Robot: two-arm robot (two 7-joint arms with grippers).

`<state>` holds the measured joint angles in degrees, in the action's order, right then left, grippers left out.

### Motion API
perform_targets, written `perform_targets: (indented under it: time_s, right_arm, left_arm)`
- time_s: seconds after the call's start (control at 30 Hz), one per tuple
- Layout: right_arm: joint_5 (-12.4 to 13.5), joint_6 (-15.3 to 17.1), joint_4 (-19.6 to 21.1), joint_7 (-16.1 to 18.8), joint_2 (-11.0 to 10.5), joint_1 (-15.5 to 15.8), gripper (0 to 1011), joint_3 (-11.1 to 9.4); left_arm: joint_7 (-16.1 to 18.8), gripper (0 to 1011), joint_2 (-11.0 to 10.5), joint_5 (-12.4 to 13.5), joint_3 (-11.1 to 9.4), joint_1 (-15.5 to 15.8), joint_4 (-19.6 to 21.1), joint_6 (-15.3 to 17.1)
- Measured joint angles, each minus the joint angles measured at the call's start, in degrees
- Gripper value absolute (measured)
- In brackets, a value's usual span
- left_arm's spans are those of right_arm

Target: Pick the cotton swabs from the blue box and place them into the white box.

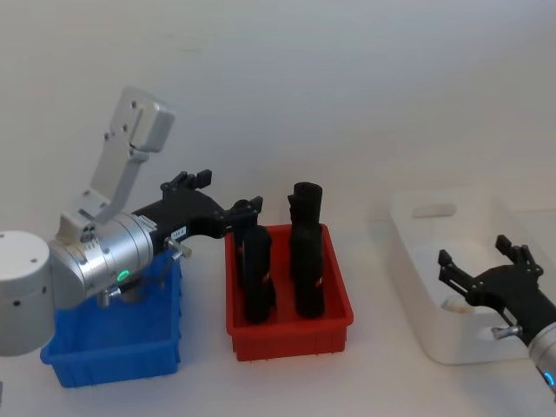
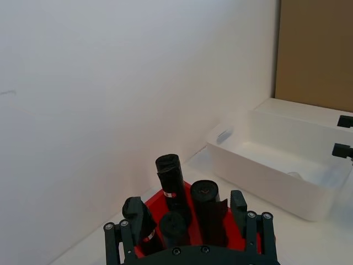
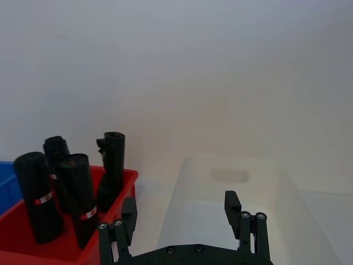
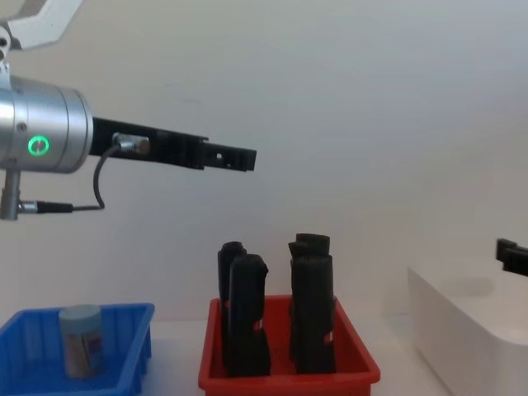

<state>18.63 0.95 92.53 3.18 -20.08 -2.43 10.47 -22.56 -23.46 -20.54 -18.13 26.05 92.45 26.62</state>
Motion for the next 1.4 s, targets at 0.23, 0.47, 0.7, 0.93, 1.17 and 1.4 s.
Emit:
perform_targets:
  time_s: [0.23, 0.47, 0.7, 0.93, 1.17, 1.4]
  right_arm:
    - [-1.39, 0.64, 5.53, 0.43, 0.48, 2.07, 1002, 1.55]
    - [-2.06, 0.97, 8.31, 0.63, 0.73, 3.12, 1001, 2.36]
    - [-2.18, 1.02, 8.67, 0.67, 0.76, 3.28, 1002, 2.48]
    - [-2.18, 1.02, 8.71, 0.65, 0.74, 3.27, 1001, 2.48]
    - [-2.18, 1.0, 8.71, 0.64, 0.74, 3.27, 1002, 2.47]
    - [-2.17, 1.0, 8.71, 0.64, 0.74, 3.27, 1001, 2.47]
  left_arm:
    - [4.38, 1004, 0.31, 1.86, -1.56, -2.49, 0.13, -5.17]
    - [8.73, 1004, 0.63, 3.65, -3.16, -4.97, 0.31, -10.32]
    - [12.97, 1004, 0.95, 5.4, -4.72, -7.39, 0.46, -15.29]
    - [17.7, 1004, 1.29, 7.36, -6.4, -10.09, 0.61, -20.87]
    - [21.05, 1004, 1.53, 8.75, -7.61, -11.97, 0.73, -24.74]
    - [21.98, 1004, 1.59, 9.12, -7.94, -12.51, 0.76, -25.88]
